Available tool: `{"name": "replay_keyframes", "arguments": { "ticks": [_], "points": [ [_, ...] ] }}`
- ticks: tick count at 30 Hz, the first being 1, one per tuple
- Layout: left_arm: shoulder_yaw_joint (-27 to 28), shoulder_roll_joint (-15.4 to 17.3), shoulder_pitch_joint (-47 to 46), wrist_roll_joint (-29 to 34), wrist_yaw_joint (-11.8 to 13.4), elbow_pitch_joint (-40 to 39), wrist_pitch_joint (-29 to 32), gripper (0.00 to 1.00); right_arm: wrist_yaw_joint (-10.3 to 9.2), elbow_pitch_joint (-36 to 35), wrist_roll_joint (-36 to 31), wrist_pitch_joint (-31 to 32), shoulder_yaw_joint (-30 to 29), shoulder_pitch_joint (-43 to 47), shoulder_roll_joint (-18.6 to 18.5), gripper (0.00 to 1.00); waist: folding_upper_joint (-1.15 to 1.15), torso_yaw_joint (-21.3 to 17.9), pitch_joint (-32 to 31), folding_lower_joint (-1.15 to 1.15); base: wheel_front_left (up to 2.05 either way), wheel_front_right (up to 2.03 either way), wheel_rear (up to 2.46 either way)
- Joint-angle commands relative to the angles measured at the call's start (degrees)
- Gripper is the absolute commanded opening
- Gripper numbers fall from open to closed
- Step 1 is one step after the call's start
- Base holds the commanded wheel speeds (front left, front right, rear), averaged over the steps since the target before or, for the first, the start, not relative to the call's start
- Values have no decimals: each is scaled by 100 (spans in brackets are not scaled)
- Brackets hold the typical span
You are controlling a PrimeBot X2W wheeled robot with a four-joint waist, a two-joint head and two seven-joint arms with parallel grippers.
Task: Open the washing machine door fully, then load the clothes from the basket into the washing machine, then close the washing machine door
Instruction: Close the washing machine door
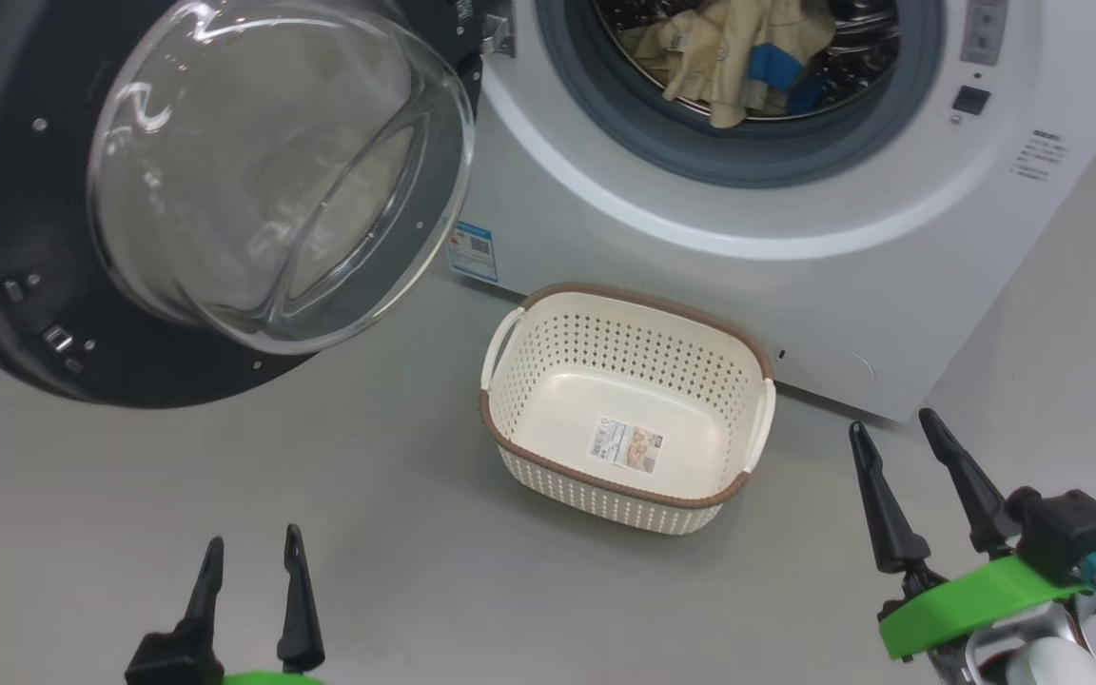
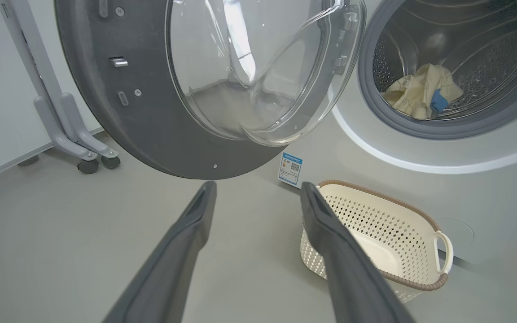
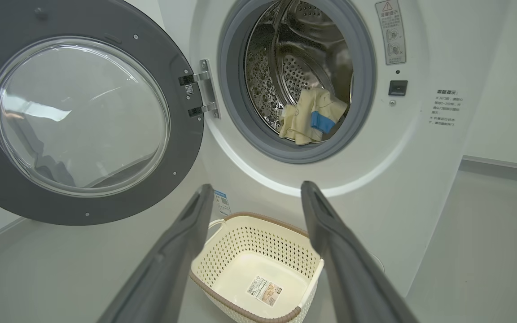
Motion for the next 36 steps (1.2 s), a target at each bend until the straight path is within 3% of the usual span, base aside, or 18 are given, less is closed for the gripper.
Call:
{"name": "replay_keyframes", "arguments": {
  "ticks": [1,14,36],
  "points": [
    [174,66,-74,-26,46,-201,-63,100,-16,-182,-27,-37,109,-220,-149,100,0,258,-60,0,0,0,0],
    [142,66,-5,-93,99,-233,-63,100,-16,-110,-2,-37,320,-230,-156,100,0,764,-207,0,0,0,0],
    [201,66,92,-171,86,-247,-63,100,-16,-72,11,-37,441,-176,-174,100,0,1091,-261,0,0,0,0]
  ]
}}
